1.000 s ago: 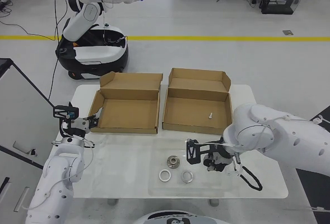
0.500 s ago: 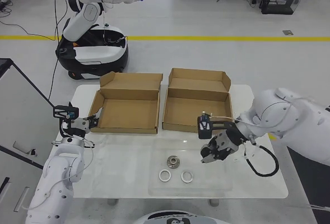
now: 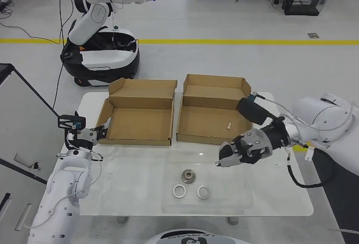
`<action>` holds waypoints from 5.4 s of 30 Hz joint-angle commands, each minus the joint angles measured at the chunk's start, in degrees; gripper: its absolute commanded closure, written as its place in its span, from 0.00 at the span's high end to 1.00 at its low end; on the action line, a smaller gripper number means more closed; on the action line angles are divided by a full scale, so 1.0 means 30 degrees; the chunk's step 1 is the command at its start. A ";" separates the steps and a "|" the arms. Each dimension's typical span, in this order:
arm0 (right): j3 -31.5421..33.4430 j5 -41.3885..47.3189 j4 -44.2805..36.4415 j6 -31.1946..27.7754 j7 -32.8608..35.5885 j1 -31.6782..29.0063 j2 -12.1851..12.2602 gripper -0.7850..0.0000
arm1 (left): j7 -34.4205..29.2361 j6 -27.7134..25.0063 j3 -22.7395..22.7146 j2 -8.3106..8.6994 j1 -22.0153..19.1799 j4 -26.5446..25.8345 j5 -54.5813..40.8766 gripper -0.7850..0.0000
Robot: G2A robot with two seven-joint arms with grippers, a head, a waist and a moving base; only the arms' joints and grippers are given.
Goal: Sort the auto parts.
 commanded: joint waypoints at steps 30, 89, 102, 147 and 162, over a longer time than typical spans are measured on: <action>0.2340 0.9151 -0.1012 -0.0561 -0.0560 -0.1464 -0.0227 0.00 | 0.0000 0.0000 0.0000 0.0000 0.0000 0.0000 0.0000 1.00; 0.4450 1.5217 -0.2631 0.1113 0.1106 -0.2068 -0.4339 0.00 | 0.0000 0.0000 0.0000 0.0000 0.0000 0.0000 0.0000 1.00; 0.5556 1.6474 -0.4161 0.1383 0.1376 -0.3427 -0.5256 0.00 | 0.0000 0.0000 0.0000 0.0000 0.0000 0.0000 0.0000 1.00; 0.8842 1.4584 -0.3735 0.6526 0.0537 -0.6222 -0.7738 0.00 | 0.0000 0.0000 0.0000 0.0000 0.0000 0.0000 0.0000 1.00; 0.9421 1.2412 -0.4149 0.8940 0.0174 -0.6473 -0.8356 0.00 | 0.0000 0.0000 0.0000 0.0000 0.0000 0.0000 0.0000 1.00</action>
